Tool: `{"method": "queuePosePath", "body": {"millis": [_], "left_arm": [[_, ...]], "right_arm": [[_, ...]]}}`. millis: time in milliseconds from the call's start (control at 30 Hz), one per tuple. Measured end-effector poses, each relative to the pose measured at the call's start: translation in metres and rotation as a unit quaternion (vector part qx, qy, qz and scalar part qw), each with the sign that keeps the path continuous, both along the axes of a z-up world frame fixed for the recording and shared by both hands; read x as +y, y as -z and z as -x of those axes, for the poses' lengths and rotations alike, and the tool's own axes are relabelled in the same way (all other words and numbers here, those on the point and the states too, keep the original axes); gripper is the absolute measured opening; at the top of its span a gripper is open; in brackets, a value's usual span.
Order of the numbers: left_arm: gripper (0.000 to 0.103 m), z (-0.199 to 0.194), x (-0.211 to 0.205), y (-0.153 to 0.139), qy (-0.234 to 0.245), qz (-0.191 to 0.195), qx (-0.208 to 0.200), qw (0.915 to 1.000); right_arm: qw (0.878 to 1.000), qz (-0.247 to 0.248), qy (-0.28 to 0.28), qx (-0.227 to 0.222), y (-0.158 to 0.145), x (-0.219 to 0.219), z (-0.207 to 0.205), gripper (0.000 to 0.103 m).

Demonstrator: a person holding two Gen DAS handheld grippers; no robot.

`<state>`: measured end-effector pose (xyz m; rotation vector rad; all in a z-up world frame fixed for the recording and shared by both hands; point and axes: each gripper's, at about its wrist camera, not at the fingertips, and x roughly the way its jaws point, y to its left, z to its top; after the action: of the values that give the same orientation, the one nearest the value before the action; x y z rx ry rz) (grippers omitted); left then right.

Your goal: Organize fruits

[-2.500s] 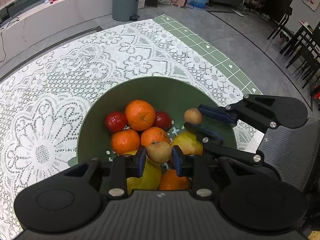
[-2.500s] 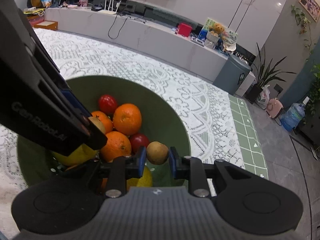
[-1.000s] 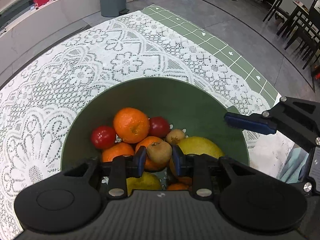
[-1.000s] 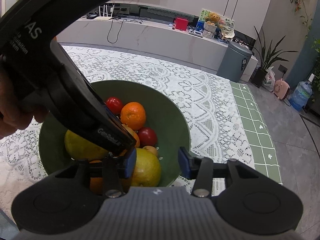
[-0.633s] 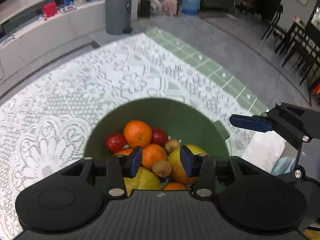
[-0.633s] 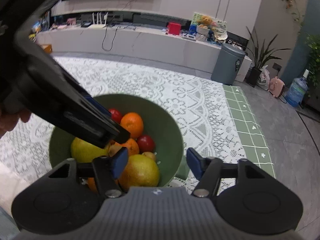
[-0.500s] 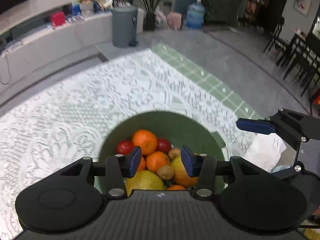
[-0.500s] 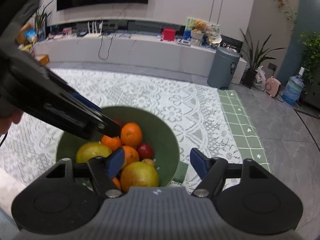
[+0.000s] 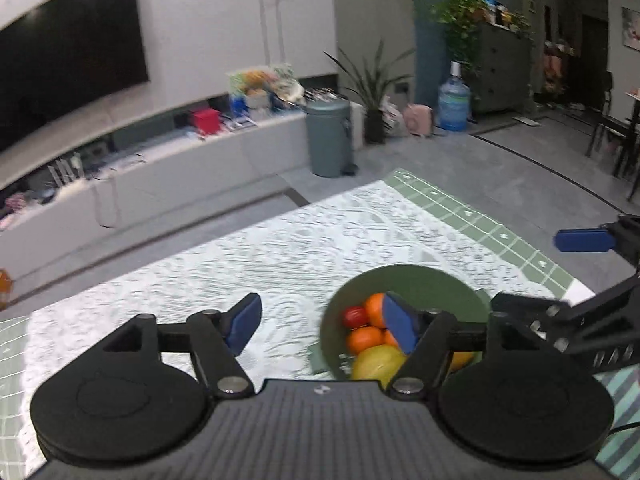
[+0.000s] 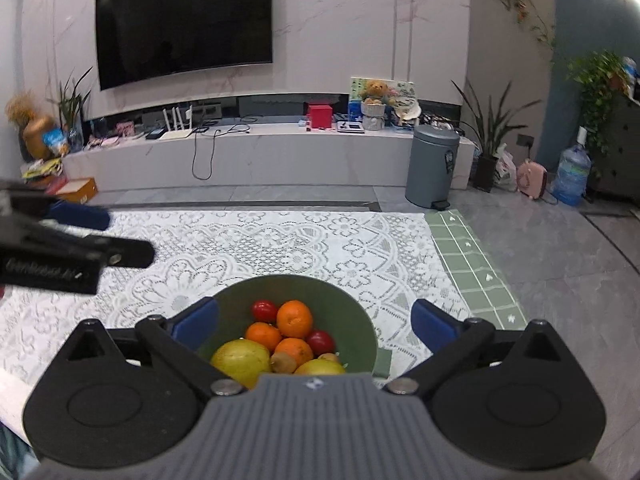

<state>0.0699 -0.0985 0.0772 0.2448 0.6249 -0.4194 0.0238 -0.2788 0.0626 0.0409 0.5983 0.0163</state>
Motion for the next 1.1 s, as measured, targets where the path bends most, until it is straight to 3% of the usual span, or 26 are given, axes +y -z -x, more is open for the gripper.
{"method": "queuePosePath", "body": {"millis": [133, 233, 400, 600, 833, 1100], "left_arm": [[0.09, 0.023, 0.013, 0.009, -0.034, -0.024, -0.036, 0.9985], [0.09, 0.033, 0.019, 0.018, -0.058, -0.038, -0.038, 0.9969], [0.09, 0.045, 0.032, 0.033, -0.088, -0.034, -0.052, 0.9942], [0.09, 0.053, 0.043, 0.055, -0.096, -0.018, -0.03, 0.9947], [0.09, 0.059, 0.056, 0.079, -0.126, 0.008, 0.022, 0.9918], [0.09, 0.064, 0.062, 0.087, -0.128, 0.017, 0.034, 0.9911]], "right_arm": [[1.0, -0.015, 0.021, 0.01, 0.009, 0.009, 0.008, 0.099], [0.999, -0.005, 0.032, 0.004, 0.019, 0.021, 0.013, 0.099], [0.999, 0.008, 0.045, -0.013, 0.034, 0.039, 0.028, 0.099], [0.999, 0.01, 0.048, -0.009, 0.051, 0.055, 0.041, 0.099], [0.999, 0.024, 0.039, -0.01, 0.069, 0.071, 0.05, 0.099], [0.999, 0.024, 0.043, -0.008, 0.076, 0.073, 0.05, 0.099]]}}
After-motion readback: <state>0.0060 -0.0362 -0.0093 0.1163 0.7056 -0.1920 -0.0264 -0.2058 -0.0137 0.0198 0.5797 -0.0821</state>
